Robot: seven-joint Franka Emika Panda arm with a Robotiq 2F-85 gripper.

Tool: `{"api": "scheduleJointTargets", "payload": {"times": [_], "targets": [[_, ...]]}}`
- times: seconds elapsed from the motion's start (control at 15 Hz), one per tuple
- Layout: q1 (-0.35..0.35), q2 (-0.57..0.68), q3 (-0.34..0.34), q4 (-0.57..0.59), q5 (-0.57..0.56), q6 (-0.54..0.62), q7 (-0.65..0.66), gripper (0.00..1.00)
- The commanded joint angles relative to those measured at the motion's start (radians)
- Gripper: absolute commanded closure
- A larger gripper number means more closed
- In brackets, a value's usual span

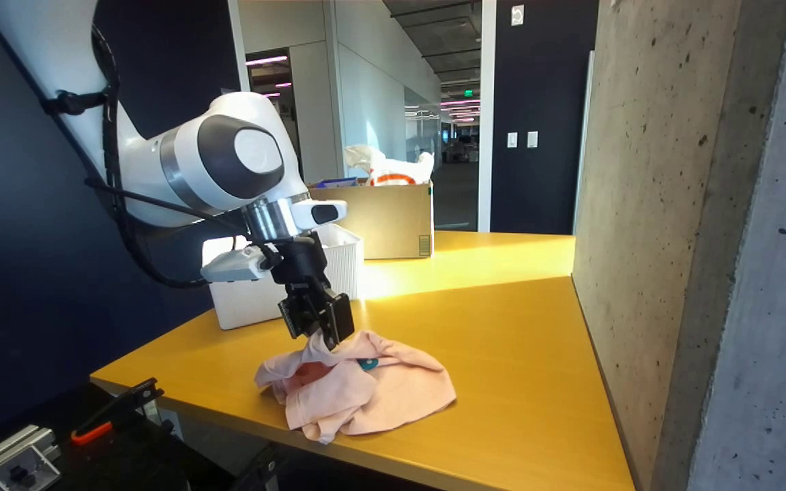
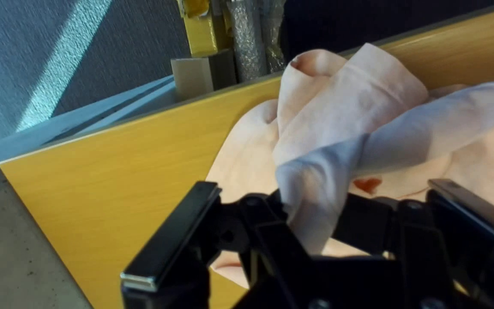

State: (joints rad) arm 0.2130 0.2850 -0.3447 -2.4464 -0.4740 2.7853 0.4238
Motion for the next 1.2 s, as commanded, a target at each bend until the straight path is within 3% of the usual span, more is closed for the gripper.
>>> {"api": "scheduleJointTargets", "payload": {"times": [0.0, 0.53, 0.73, 0.87, 1.0, 1.13], "targets": [[-0.023, 0.040, 0.032, 0.022, 0.010, -0.028, 0.034, 0.79], [-0.035, -0.041, -0.014, -0.028, -0.011, -0.021, 0.077, 0.24], [-0.109, -0.069, -0.012, -0.023, 0.027, 0.013, 0.034, 0.03], [-0.182, -0.078, 0.024, -0.018, 0.117, 0.058, -0.016, 0.00], [-0.257, -0.084, 0.078, -0.005, 0.280, 0.087, -0.104, 0.00], [-0.340, -0.085, 0.172, 0.016, 0.459, 0.079, -0.189, 0.00]]}}
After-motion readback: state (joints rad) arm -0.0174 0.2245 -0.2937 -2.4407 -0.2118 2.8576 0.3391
